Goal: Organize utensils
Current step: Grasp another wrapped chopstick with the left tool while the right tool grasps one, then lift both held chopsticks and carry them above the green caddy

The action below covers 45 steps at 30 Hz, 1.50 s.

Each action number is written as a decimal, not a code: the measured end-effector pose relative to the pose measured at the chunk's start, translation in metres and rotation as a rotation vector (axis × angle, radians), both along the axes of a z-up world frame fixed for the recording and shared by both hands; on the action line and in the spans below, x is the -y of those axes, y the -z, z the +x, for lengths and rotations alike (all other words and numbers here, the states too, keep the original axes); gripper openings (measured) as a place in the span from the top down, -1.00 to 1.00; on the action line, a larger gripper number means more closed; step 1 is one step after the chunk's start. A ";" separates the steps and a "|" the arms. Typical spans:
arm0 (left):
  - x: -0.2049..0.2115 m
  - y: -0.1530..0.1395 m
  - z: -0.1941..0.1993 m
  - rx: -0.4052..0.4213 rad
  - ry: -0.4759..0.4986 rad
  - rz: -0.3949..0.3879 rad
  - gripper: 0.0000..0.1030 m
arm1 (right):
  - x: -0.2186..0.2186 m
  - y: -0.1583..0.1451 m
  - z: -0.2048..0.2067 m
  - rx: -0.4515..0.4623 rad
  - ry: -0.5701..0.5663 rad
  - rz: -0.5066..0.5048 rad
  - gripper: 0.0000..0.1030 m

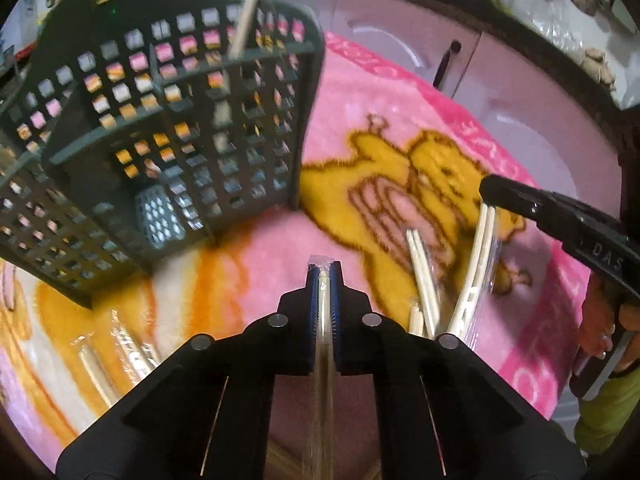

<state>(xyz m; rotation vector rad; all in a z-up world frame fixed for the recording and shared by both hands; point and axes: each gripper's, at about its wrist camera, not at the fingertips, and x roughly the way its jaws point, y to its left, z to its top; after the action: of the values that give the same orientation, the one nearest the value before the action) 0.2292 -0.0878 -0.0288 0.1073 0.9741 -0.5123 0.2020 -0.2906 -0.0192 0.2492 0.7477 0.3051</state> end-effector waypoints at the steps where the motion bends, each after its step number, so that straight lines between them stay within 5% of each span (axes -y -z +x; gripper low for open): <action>1: -0.003 -0.004 0.000 0.004 -0.003 -0.009 0.94 | -0.002 -0.004 -0.001 0.012 -0.003 -0.003 0.87; 22: -0.053 -0.125 -0.009 0.303 -0.129 -0.248 0.94 | -0.047 -0.112 -0.024 0.316 -0.092 -0.072 0.91; 45: -0.066 -0.178 0.022 0.443 -0.283 -0.322 0.94 | -0.046 -0.174 -0.024 0.456 -0.089 -0.079 0.92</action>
<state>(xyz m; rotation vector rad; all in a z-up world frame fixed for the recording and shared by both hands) 0.2513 -0.0220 0.1494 -0.1983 0.4548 -0.3563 0.1778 -0.2442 0.1545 0.0661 0.3190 0.3989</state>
